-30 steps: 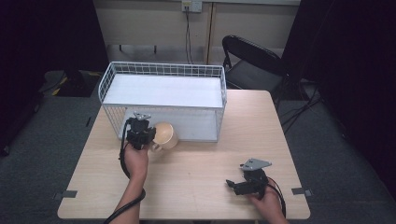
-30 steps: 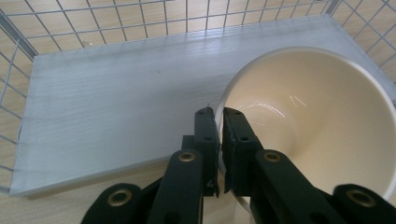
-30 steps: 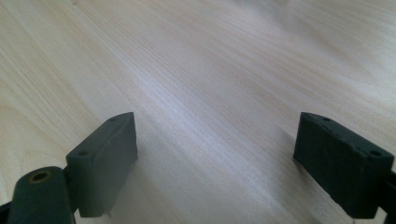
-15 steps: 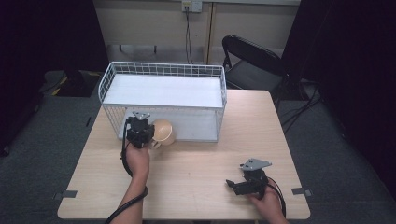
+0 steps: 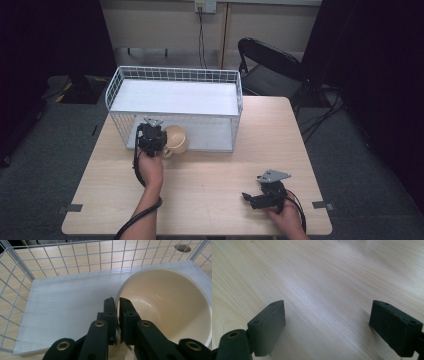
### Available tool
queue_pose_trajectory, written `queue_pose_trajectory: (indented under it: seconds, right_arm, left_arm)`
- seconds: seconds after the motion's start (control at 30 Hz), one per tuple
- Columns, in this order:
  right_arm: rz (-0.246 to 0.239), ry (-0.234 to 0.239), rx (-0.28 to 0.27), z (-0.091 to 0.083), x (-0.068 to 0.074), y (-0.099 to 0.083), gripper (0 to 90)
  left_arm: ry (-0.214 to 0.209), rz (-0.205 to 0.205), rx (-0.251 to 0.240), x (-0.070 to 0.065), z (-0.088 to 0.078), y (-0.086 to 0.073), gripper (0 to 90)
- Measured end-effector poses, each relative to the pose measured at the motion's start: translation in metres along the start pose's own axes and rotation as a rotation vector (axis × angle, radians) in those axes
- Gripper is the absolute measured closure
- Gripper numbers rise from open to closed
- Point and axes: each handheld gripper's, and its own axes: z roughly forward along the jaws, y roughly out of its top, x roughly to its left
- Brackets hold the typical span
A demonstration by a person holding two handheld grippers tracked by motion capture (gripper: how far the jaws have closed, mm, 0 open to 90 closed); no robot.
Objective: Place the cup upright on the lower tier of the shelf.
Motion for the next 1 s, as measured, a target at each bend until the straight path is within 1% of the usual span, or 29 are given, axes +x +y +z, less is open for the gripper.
queue_pose_trajectory:
  seconds: [0.13, 0.23, 0.3, 0.37, 0.53, 0.6, 0.67, 0.73, 0.77, 0.83, 0.9, 0.93, 1.0]
  right_arm:
    - [0.000, 0.000, 0.000, 0.0000, 0.0000, 0.0000, 12.7]
    - [0.000, 0.000, 0.000, 0.0000, 0.0000, 0.0000, 12.7]
    - [0.000, 0.000, 0.000, 0.0000, 0.0000, 0.0000, 12.7]
    - [0.000, 0.000, 0.000, 0.0000, 0.0000, 0.0000, 12.7]
    - [0.000, 0.000, 0.000, 0.0000, 0.0000, 0.0000, 12.7]
    - [0.000, 0.000, 0.000, 0.0000, 0.0000, 0.0000, 12.7]
    - [0.000, 0.000, 0.000, 0.0000, 0.0000, 0.0000, 12.7]
    - [0.000, 0.000, 0.000, 0.0000, 0.0000, 0.0000, 12.7]
    - [0.000, 0.000, 0.000, 0.0000, 0.0000, 0.0000, 12.7]
    - [0.000, 0.000, -0.001, 0.0001, 0.0000, 0.0000, 12.7]
    - [0.000, 0.000, 0.000, 0.0000, 0.0000, 0.0000, 12.7]
    - [0.000, 0.000, 0.000, 0.0000, 0.0000, 0.0000, 12.7]
    - [0.000, 0.000, 0.000, 0.0000, 0.0000, 0.0000, 12.7]
  left_arm:
    - [0.002, -0.006, -0.016, -0.0002, 0.0016, 0.0014, 84.7]
    - [-0.001, -0.021, -0.043, -0.0010, 0.0019, 0.0017, 84.1]
    - [0.006, -0.024, -0.052, -0.0013, 0.0018, 0.0032, 84.5]
    - [-0.001, -0.034, -0.062, -0.0007, 0.0028, 0.0044, 84.3]
    - [0.003, -0.040, -0.076, 0.0004, 0.0035, 0.0052, 79.4]
    - [0.005, -0.042, -0.080, 0.0006, 0.0034, 0.0054, 74.1]
    - [0.005, -0.047, -0.089, 0.0009, 0.0029, 0.0051, 63.5]
    - [0.004, -0.041, -0.086, 0.0005, 0.0030, 0.0051, 58.9]
    - [-0.002, -0.039, -0.086, 0.0006, 0.0029, 0.0052, 56.2]
    - [-0.019, -0.040, -0.072, 0.0016, 0.0037, 0.0058, 51.3]
    - [-0.019, -0.033, -0.075, 0.0020, 0.0033, 0.0056, 50.6]
    - [-0.022, -0.029, -0.066, 0.0021, 0.0037, 0.0055, 50.6]
    - [-0.017, -0.022, -0.064, 0.0021, 0.0035, 0.0054, 52.6]
